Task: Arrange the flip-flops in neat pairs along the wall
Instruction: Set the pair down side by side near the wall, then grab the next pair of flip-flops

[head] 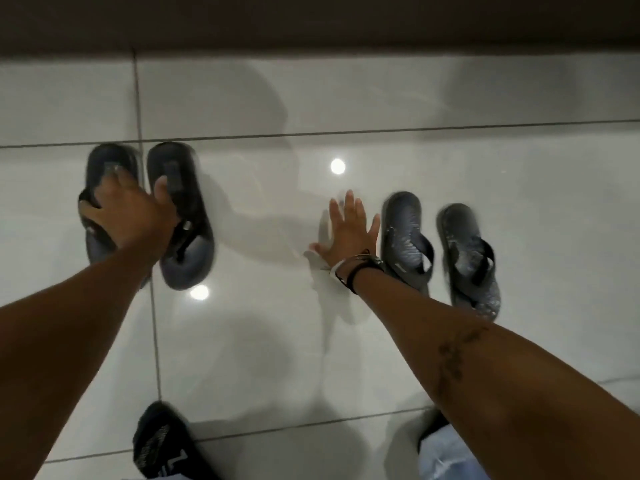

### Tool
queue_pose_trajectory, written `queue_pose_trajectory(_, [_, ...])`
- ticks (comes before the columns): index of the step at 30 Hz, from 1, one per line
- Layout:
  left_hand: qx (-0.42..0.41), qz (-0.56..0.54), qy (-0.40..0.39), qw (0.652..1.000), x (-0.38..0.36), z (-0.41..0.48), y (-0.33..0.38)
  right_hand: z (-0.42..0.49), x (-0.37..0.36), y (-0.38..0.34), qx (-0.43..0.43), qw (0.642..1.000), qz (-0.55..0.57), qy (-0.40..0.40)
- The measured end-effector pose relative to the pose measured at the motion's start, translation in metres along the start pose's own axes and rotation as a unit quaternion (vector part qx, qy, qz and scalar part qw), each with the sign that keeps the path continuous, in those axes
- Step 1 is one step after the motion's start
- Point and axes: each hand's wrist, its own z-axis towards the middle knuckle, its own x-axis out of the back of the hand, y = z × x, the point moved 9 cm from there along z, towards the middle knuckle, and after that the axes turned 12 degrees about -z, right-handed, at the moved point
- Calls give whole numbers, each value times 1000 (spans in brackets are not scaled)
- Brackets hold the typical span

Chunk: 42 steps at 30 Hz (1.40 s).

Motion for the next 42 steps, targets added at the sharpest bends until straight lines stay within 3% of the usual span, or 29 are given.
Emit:
queue_pose_trajectory(3, [-132, -21, -62, 989, -28, -36, 83, -17, 30, 87, -138, 984, 41, 109])
queue_pose_trajectory(6, [-200, -57, -157, 966, -77, -88, 165, -35, 7, 171, -251, 968, -19, -11])
queue_pose_trajectory(9, [-191, -42, -207, 959, -123, -132, 210, -51, -28, 214, -291, 945, -60, -136])
queue_pose_trajectory(14, [-88, -53, -246, 964, -168, -168, 213, -44, -61, 218, -294, 940, 7, -175])
queue_pose_trajectory(18, [-86, -39, -251, 963, -172, -171, 207, -42, -59, 227, -335, 921, 110, -166])
queue_pose_trajectory(21, [-94, -31, -259, 961, -172, -168, 205, -45, -55, 234, -331, 920, 84, -194])
queue_pose_trajectory(27, [-101, -17, -289, 952, -171, -163, 202, -40, -23, 234, -316, 939, 69, -115])
queue_pose_trajectory(33, [-136, -10, -293, 946, -169, -161, 200, 15, 35, 227, -319, 937, 142, -14])
queue_pose_trajectory(39, [-125, -20, -310, 942, -170, -160, 199, 64, 51, 207, -280, 950, 138, 8])
queue_pose_trajectory(42, [-124, -26, -318, 940, -171, -159, 198, 69, 51, 207, -305, 943, 133, 26])
